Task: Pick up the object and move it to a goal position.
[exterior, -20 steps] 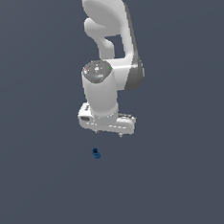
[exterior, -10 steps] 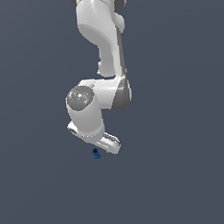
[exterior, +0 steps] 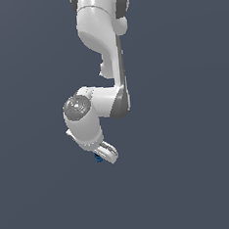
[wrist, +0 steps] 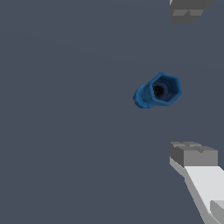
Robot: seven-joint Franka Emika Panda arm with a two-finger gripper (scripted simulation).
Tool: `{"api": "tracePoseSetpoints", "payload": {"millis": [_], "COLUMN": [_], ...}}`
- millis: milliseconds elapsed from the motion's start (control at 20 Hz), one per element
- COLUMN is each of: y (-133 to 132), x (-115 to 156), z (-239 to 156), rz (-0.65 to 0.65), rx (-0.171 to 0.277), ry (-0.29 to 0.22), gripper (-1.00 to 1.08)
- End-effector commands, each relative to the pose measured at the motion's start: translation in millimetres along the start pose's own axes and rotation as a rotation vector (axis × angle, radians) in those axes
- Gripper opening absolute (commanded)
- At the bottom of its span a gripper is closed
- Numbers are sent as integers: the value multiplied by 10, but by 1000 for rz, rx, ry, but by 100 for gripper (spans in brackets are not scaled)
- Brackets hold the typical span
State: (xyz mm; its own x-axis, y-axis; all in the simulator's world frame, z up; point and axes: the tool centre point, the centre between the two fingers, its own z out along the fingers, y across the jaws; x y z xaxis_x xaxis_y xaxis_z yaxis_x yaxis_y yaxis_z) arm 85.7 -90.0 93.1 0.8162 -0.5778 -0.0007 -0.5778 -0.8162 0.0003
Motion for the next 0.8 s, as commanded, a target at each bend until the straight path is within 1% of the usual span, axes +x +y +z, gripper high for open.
{"api": "tracePoseSetpoints", "payload": {"millis": [0,150,500,750], "y": [-4,-4,7,-2], "x": [-1,-2,-3,8], "z": [13,102,461,506], "rz": [0,0,5,5], "rx": [0,0,0,0], "ry": [0,0,1,1], "gripper": [100,100,100,100]}}
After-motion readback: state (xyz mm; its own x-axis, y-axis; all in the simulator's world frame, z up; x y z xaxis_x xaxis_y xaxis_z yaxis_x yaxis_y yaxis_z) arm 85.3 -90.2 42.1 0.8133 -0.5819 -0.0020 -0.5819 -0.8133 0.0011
